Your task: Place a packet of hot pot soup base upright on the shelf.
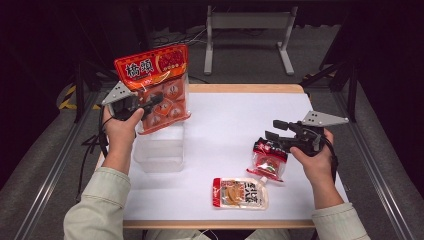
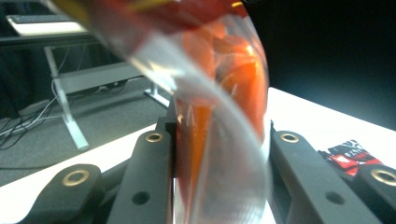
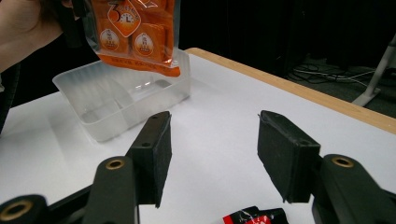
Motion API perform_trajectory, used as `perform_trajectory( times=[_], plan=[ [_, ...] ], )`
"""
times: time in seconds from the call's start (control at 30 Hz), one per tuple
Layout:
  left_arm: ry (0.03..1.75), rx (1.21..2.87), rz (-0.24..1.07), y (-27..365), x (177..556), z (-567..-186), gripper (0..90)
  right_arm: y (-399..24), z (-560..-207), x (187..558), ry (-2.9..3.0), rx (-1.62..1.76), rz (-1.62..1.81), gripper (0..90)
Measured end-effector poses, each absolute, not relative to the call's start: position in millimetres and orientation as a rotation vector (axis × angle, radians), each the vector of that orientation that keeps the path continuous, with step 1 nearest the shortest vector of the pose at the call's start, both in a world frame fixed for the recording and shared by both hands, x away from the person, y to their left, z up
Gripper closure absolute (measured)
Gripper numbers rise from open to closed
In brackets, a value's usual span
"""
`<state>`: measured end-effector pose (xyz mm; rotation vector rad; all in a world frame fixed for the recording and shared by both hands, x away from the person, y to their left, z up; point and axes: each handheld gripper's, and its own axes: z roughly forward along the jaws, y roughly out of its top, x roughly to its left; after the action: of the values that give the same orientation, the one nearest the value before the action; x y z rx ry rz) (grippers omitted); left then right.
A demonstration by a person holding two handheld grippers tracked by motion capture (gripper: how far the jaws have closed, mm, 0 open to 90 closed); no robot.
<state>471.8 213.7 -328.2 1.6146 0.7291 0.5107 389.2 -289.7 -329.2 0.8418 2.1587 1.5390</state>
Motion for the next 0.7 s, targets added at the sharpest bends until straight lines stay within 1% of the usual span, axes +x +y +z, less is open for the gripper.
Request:
perform_trajectory(
  times=[0.2, 0.47, 0.7],
  plan=[
    [0.745, 1.602, 0.499, 214.2, 474.5, -331.2, 70.5, -290.0, -329.7, 389.4, 2.160, 0.845, 1.540, 45.7],
    [0.764, 1.637, 0.519, 209.4, 477.8, -335.9, 70.5, -289.6, -330.0, 388.9, 2.161, 0.842, 1.544, 45.6],
    [0.824, 1.588, 0.529, 209.8, 479.5, -342.1, 70.5, -289.1, -330.8, 388.9, 2.169, 0.835, 1.553, 45.3]
  ],
)
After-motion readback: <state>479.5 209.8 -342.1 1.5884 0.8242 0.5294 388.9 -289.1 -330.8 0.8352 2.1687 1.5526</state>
